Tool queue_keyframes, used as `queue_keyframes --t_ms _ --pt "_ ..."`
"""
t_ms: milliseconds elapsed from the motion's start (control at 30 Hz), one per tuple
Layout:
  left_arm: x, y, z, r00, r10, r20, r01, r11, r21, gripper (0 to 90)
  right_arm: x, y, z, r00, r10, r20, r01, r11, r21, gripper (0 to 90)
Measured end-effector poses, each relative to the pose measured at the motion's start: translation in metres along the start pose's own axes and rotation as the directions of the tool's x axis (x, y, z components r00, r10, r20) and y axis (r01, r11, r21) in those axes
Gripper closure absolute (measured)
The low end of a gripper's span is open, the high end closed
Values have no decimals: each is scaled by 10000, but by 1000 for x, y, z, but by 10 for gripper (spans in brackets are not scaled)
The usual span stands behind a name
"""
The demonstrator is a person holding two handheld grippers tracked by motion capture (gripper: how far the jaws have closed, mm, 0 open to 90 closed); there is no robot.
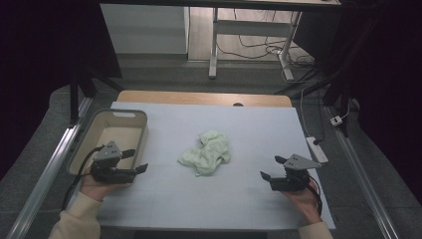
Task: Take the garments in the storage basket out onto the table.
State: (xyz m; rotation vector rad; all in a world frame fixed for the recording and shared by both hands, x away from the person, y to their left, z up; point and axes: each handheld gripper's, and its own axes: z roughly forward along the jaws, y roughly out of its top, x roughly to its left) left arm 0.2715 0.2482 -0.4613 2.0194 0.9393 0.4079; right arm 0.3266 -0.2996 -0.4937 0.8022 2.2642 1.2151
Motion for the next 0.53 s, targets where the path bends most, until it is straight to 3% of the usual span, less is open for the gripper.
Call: queue_keyframes --t_ms 133,533 --pt "-1 -1 1 10000 36 52 -36 10000 28 278 1 1 0 9997 -233 121 232 9997 93 190" --pt "-4 0 6 9998 -5 209 3 10000 93 278 1 1 -1 9997 -199 110 199 9998 -11 192"
